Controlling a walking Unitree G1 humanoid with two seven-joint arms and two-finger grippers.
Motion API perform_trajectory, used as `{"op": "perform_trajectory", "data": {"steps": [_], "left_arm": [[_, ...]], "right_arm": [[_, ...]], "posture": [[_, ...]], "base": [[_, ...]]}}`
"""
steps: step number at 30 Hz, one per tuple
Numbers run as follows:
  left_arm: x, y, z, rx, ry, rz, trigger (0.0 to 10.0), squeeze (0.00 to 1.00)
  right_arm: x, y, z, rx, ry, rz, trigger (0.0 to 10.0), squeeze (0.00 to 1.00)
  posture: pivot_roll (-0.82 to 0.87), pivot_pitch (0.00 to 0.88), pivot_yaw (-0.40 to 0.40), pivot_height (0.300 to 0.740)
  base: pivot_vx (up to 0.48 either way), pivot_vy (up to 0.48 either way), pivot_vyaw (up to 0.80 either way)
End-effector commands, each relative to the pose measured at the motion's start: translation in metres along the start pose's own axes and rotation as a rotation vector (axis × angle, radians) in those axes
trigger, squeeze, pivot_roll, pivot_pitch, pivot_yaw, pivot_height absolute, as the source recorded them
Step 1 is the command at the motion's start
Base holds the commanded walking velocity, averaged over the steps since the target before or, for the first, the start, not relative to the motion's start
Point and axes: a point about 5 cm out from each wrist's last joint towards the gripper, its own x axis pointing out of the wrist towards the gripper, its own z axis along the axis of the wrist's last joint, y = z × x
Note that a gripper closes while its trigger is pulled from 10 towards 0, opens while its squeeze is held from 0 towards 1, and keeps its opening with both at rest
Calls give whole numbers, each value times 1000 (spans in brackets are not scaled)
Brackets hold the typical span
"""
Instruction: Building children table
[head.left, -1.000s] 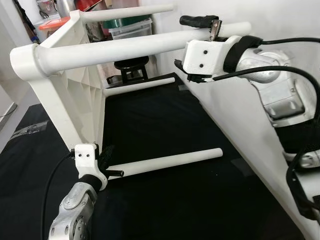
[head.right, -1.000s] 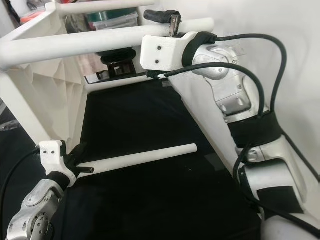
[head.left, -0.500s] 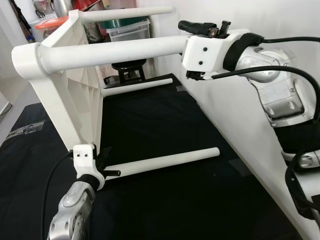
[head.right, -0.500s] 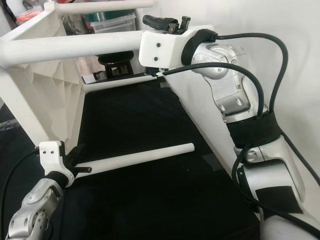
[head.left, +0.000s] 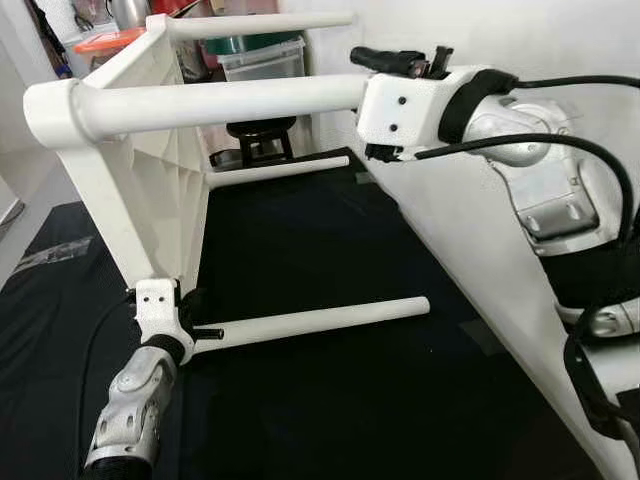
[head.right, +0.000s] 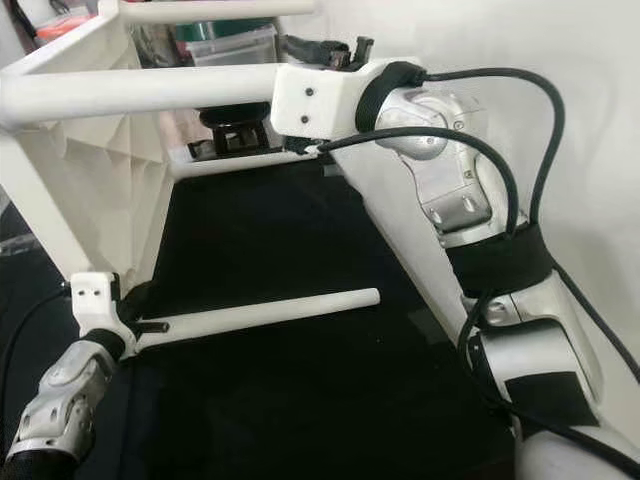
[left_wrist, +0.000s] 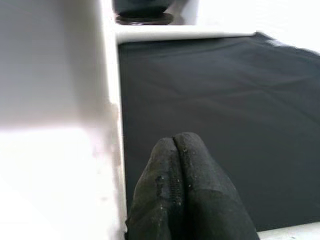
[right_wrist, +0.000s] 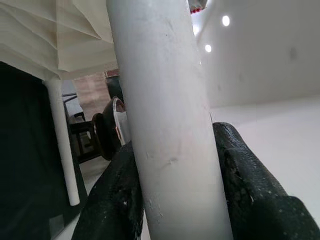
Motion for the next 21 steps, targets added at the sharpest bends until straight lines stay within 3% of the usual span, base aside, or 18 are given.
{"op": "perform_trajectory", "data": {"steps": [1, 3, 5, 8, 11, 15, 20, 21], "left_arm": [[-9, 52, 10, 30, -30, 225, 10000, 0], [-9, 52, 10, 30, -30, 225, 10000, 0], [-18, 82, 45, 79, -133, 294, 10000, 0], [-26, 94, 94, 159, -271, 282, 10000, 0], [-27, 94, 101, 176, -292, 271, 10000, 0], [-34, 75, 163, 294, -453, 150, 10000, 0], [-35, 70, 176, 321, -482, 116, 10000, 0], [-38, 60, 197, 355, -527, 62, 10000, 0]], "right_arm": [[-8, -11, -15, 68, 48, -61, 0, 0], [-8, -11, -15, 68, 48, -61, 0, 0], [-14, -16, -37, 112, 152, -117, 0, 0], [-17, -11, -56, 179, 253, -147, 0, 0], [-18, -9, -59, 190, 267, -147, 0, 0], [-14, 41, -85, 369, 363, -85, 0, 0], [-15, 51, -90, 429, 380, -78, 0, 0], [-14, 69, -94, 559, 385, -62, 0, 0]], "posture": [[-195, 0, 84, 740], [-195, 0, 84, 740], [-168, 0, 75, 740], [-150, 0, 66, 740], [-150, 0, 66, 740], [-84, 0, 42, 740], [-62, 0, 35, 740], [-42, 0, 28, 740]], "base": [[0, 0, 0], [0, 0, 0], [0, 0, 0], [0, 0, 0], [0, 0, 0], [0, 0, 0], [0, 0, 0], [0, 0, 0]]}}
